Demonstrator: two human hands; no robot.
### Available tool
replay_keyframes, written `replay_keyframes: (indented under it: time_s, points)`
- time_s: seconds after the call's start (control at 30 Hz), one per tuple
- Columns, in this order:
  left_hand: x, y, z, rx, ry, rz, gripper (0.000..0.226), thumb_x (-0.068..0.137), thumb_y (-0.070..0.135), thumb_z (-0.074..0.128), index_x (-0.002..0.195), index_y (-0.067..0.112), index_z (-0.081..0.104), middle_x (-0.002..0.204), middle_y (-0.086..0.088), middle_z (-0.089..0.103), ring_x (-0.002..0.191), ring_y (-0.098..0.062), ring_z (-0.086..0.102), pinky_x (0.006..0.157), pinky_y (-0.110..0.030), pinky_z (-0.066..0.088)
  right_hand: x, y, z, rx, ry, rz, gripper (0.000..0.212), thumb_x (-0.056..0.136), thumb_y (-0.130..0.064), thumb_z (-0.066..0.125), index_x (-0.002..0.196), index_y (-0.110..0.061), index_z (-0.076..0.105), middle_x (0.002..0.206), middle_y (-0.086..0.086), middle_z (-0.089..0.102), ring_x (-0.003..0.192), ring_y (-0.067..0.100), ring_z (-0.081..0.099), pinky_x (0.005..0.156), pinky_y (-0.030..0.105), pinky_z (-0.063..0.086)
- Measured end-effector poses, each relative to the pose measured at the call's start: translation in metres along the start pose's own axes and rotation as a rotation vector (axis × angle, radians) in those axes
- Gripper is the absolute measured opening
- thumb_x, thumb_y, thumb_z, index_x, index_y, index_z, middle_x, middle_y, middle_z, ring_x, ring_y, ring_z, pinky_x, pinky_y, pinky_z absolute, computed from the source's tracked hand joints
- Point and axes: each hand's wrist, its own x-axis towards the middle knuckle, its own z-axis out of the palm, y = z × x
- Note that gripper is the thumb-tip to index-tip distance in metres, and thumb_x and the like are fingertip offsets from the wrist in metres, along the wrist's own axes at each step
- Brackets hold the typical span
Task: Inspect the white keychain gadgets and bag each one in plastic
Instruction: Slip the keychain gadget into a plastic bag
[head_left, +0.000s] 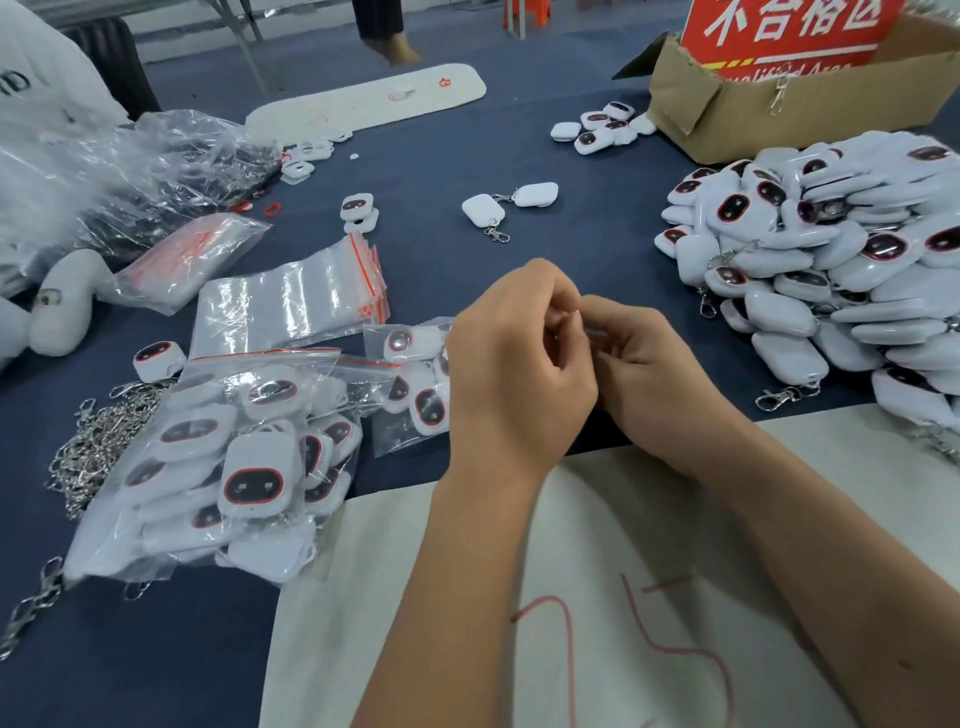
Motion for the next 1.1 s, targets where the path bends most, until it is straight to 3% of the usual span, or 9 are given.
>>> replay_keyframes:
  time_s: [0.1,0.2,0.4,0.57,0.63,0.7,0.77,0.93,1.1]
  points:
    - [-0.002,0.005,0.005,-0.027,-0.014,0.011,0.010,0.080,-0.007,0.066,0.079,0.003,0.061,0.073,-0.003,0.065,0.064,-0.022,0.058,0.061,-0.042,0.049,-0.001,-0.001,-0.001,-0.095,0.008,0.001,0.034,0.099,0.012,0.047,0.094,-0.015,0.067,0.092,0.008,0.068,0.082,0.020,0.062,0.075,0.034,0.050]
    - [-0.003,0.010,0.006,-0.083,-0.005,0.018,0.009,0.084,-0.002,0.066,0.079,0.002,0.061,0.071,-0.002,0.061,0.064,-0.019,0.056,0.060,-0.039,0.048,-0.003,-0.007,0.000,0.023,-0.035,0.002,0.041,0.094,0.008,0.048,0.076,-0.027,0.061,0.070,-0.020,0.063,0.067,-0.004,0.057,0.063,0.013,0.045]
    - [-0.006,0.023,0.010,-0.173,0.013,0.115,0.014,0.085,0.006,0.064,0.071,0.003,0.060,0.063,0.000,0.052,0.058,-0.017,0.045,0.057,-0.032,0.041,0.000,-0.003,0.000,0.070,-0.012,0.084,0.015,0.069,-0.048,0.050,0.059,-0.042,0.060,0.059,-0.020,0.055,0.062,-0.005,0.049,0.063,0.024,0.043]
    - [-0.007,0.025,0.012,-0.140,0.054,0.096,0.020,0.089,0.012,0.058,0.071,0.004,0.058,0.063,-0.001,0.051,0.059,-0.019,0.046,0.057,-0.036,0.040,0.001,-0.006,0.004,0.167,0.106,0.084,0.029,0.085,-0.029,0.053,0.060,-0.042,0.059,0.053,-0.025,0.054,0.052,-0.007,0.051,0.052,0.008,0.039]
    - [-0.007,0.024,0.014,-0.010,0.109,-0.071,0.013,0.092,0.014,0.060,0.082,0.006,0.063,0.074,-0.001,0.061,0.072,-0.021,0.053,0.067,-0.037,0.044,0.002,-0.005,0.003,0.172,0.137,0.083,0.045,0.101,-0.016,0.051,0.066,-0.041,0.065,0.061,-0.021,0.059,0.058,-0.004,0.054,0.055,0.014,0.043]
    - [-0.008,0.022,0.016,0.129,0.133,-0.270,0.019,0.099,0.025,0.059,0.103,0.008,0.066,0.099,-0.003,0.068,0.096,-0.024,0.056,0.086,-0.034,0.044,0.002,-0.006,0.003,0.177,0.130,0.112,0.036,0.110,-0.023,0.046,0.086,-0.031,0.071,0.072,-0.009,0.066,0.068,0.014,0.059,0.062,0.031,0.048]
    - [-0.007,0.018,0.018,0.137,-0.027,-0.353,0.042,0.104,0.042,0.046,0.118,0.007,0.063,0.117,-0.006,0.067,0.115,-0.026,0.055,0.105,-0.036,0.040,0.003,-0.006,0.002,0.137,0.112,0.148,0.033,0.113,-0.032,0.044,0.098,-0.020,0.070,0.079,-0.004,0.067,0.074,0.021,0.058,0.068,0.042,0.049]
    - [-0.008,0.017,0.020,0.137,-0.345,-0.269,0.075,0.100,0.063,0.014,0.140,0.017,0.057,0.151,-0.002,0.055,0.156,-0.023,0.026,0.128,-0.049,-0.004,0.001,-0.006,-0.004,0.269,0.093,0.181,0.043,0.114,-0.034,0.040,0.096,-0.001,0.061,0.079,-0.003,0.064,0.074,0.008,0.062,0.071,0.026,0.052]
    - [-0.011,0.020,0.024,0.042,-0.396,-0.209,0.085,0.097,0.064,0.008,0.154,0.013,0.044,0.166,-0.011,0.034,0.160,-0.018,0.011,0.129,-0.042,-0.006,0.003,-0.010,-0.004,0.327,0.115,0.192,0.060,0.105,-0.049,0.044,0.121,0.009,0.052,0.110,0.027,0.062,0.102,0.030,0.062,0.102,0.058,0.050]
